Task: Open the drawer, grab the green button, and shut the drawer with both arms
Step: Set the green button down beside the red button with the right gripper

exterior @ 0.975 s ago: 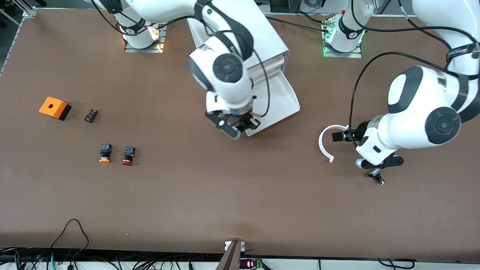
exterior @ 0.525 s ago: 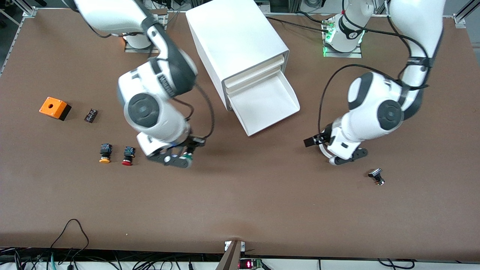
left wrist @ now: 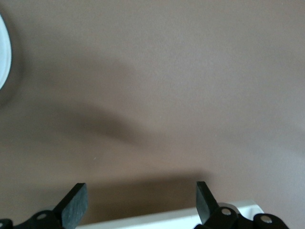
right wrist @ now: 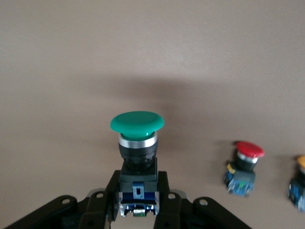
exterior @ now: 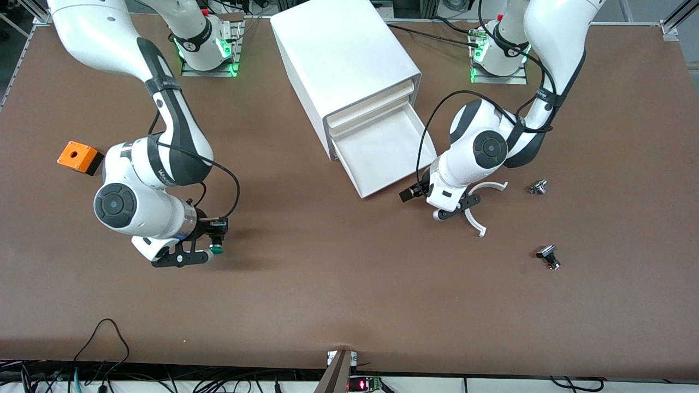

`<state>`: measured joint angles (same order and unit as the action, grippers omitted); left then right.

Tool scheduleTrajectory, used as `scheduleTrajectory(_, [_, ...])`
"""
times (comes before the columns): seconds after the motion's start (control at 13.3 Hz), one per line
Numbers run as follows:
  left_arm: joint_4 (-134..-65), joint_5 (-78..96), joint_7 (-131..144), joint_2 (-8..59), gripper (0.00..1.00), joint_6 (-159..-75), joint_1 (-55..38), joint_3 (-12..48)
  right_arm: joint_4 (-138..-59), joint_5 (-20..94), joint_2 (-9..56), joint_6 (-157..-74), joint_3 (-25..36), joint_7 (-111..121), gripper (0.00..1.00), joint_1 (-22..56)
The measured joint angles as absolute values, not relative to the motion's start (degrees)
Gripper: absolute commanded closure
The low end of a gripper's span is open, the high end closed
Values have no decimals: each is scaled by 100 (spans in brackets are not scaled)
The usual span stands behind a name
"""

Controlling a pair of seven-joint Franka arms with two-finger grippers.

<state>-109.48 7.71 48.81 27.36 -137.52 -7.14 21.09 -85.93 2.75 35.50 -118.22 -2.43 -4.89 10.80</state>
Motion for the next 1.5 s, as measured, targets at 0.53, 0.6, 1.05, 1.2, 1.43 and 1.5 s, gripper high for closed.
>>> scheduleTrajectory(0.53, [-11601, 771, 4883, 2832, 0, -14691, -1080, 2140, -10302, 275, 3344, -13190, -95, -126, 100, 807])
scheduleTrajectory(0.6, [-11644, 770, 4885, 2832, 0, -14697, -1166, 2143, -10350, 275, 3345, -13209, -94, -122, 92, 776])
scheduleTrajectory(1.05, [-11817, 770, 4909, 2831, 0, -14656, -1562, 2244, -10395, 275, 3333, -13256, -92, -122, 0, 687])
scheduleTrajectory(1.2, [-11896, 770, 4915, 2831, 0, -14635, -1586, 2378, -10256, 275, 3203, -13285, -93, -122, 0, 687])
scheduleTrajectory(1.43, [-12006, 770, 5056, 2830, 0, -14634, -1596, 2597, -10088, 275, 2836, -13228, -93, -121, 0, 686])
scheduleTrajectory(1.5, [-12026, 770, 5150, 2830, 0, -14633, -1623, 2656, -10050, 275, 2688, -13156, -92, -129, 0, 682])
